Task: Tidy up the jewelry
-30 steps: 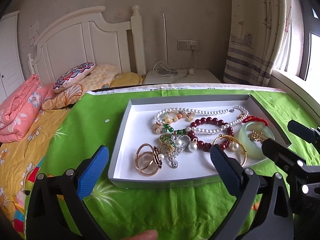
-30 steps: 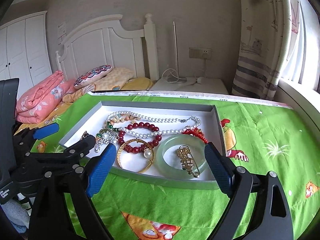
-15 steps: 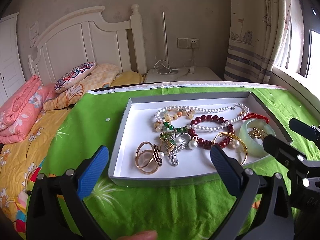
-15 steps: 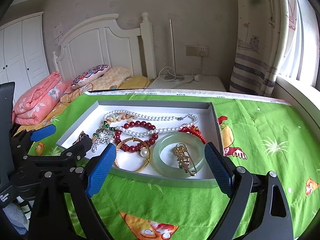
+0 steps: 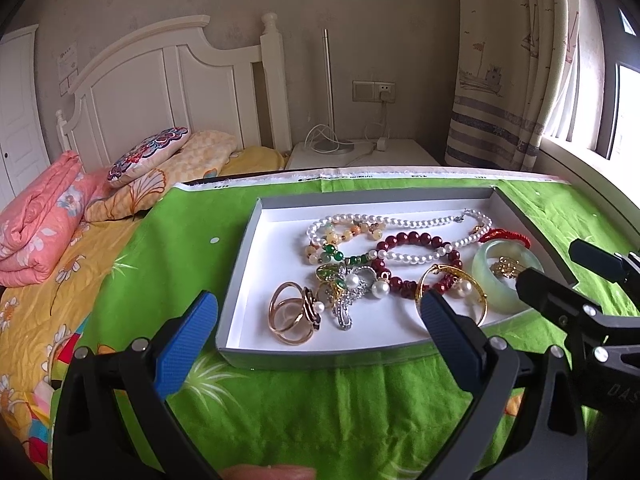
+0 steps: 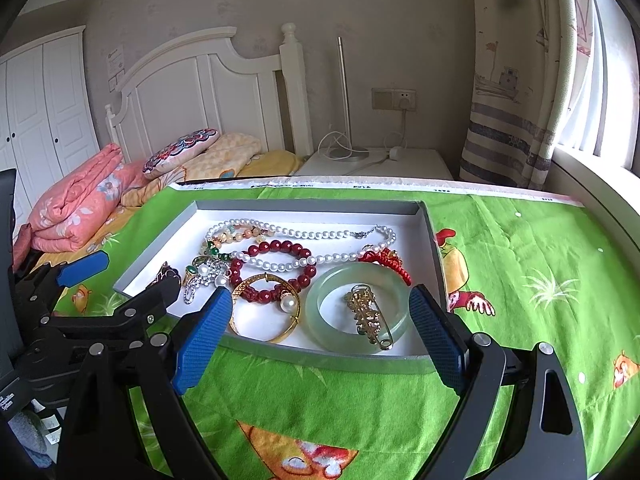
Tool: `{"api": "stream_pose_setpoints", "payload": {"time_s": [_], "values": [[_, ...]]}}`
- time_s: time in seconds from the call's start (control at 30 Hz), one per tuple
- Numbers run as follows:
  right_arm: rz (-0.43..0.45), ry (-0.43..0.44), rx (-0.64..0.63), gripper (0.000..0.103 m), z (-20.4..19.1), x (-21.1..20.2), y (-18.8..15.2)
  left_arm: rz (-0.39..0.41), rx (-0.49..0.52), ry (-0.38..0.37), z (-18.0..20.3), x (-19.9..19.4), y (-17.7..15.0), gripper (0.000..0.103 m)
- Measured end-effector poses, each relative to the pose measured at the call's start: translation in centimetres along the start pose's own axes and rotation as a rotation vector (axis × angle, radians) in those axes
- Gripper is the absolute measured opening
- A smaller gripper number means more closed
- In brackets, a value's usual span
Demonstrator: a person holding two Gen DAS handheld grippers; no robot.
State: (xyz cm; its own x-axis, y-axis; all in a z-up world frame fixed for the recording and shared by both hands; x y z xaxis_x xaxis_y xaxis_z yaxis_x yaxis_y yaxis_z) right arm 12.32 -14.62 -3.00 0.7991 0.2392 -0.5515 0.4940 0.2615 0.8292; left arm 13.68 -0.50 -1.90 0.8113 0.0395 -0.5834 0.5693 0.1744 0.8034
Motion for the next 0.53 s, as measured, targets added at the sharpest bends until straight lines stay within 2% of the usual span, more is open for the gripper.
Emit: {"api": "stream_pose_setpoints", "payload": {"time_s": [0.27,0.37,0.5,0.53], "values": [[-0.007,0.000,0.012,0.086,0.2,0.0,-0.1,0.000,-0.073,-0.021,-0.8,-0.3,0.2,0.101],[-0.063,0.022,-0.007,0.086,-0.6,-0.8,-0.9,-0.102,-0.071,-0.004,-1.3,0.2,-0.8,0.101],[-0.212,0.063,-0.062,0.086,-2.7,-2.3,-4.1,-0.217,-0.011,0.034,-2.2,-0.5,-3.8,0.101],[-0.212,0.063,-0.062,0.086,-2.7,-2.3,-4.1,-0.245,0.001,0.045,-2.5,-0.7,-4.8,0.101]]}}
Point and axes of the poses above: each gripper's, at about its wrist camera, not at the fingertips, and x roughly the way its jaws point, z to its right, y to its top, the point moved 10 cm from there along x, roughly the way its jaws point, and after that the axes turned 13 degrees about -x, right-handed, at the moved point
